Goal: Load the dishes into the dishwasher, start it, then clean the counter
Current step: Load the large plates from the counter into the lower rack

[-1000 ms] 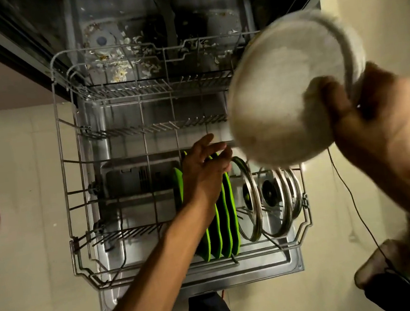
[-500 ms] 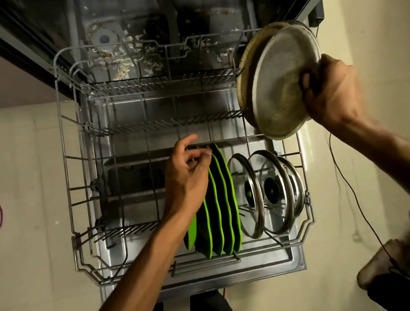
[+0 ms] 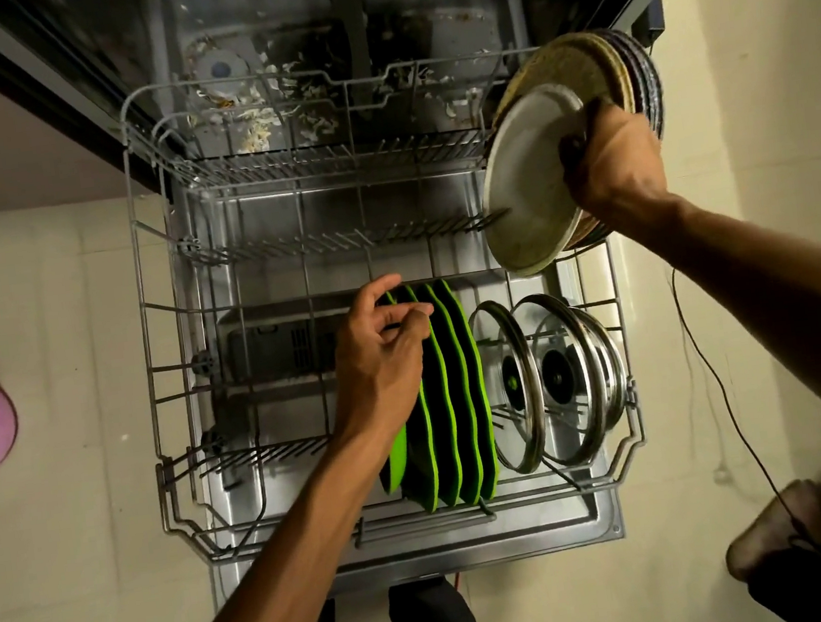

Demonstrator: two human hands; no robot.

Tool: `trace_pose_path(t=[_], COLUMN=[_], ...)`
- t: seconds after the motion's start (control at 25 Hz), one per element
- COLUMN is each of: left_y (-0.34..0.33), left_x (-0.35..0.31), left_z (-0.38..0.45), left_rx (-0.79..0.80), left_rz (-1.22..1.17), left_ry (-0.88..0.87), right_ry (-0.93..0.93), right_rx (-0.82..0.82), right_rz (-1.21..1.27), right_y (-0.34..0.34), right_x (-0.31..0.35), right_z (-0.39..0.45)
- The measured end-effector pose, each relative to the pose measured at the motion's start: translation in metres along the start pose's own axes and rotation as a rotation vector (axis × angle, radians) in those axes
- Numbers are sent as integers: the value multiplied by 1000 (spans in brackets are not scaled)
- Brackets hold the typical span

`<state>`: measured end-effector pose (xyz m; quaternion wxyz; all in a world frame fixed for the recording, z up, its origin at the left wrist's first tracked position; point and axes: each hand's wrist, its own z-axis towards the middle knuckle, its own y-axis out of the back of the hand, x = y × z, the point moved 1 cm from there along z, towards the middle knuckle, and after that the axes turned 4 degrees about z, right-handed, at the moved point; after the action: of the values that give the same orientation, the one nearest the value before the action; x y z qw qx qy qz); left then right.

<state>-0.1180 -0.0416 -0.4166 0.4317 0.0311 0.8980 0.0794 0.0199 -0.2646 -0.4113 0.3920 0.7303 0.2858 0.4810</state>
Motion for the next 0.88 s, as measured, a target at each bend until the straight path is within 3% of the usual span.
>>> trace_pose_path(t=[0.16,0.28,0.6,0.88], left_y=[3,5,20,43], left_x=[1,-5,-27,-71], left_z=[0,-2,-4,-34], left_rx=[-17,-17,-50,-83], left_rz=[-20,-12,344,619], left_ry=[17,-7,-294,-507], right_ry=[-17,69,209,260], right_rx=[-1,43,76,187], right_rz=[-11,-53,-109,134], right_y=[1,7,11,26], right_x=[1,4,14,70], right_z=[8,-6,-63,-135])
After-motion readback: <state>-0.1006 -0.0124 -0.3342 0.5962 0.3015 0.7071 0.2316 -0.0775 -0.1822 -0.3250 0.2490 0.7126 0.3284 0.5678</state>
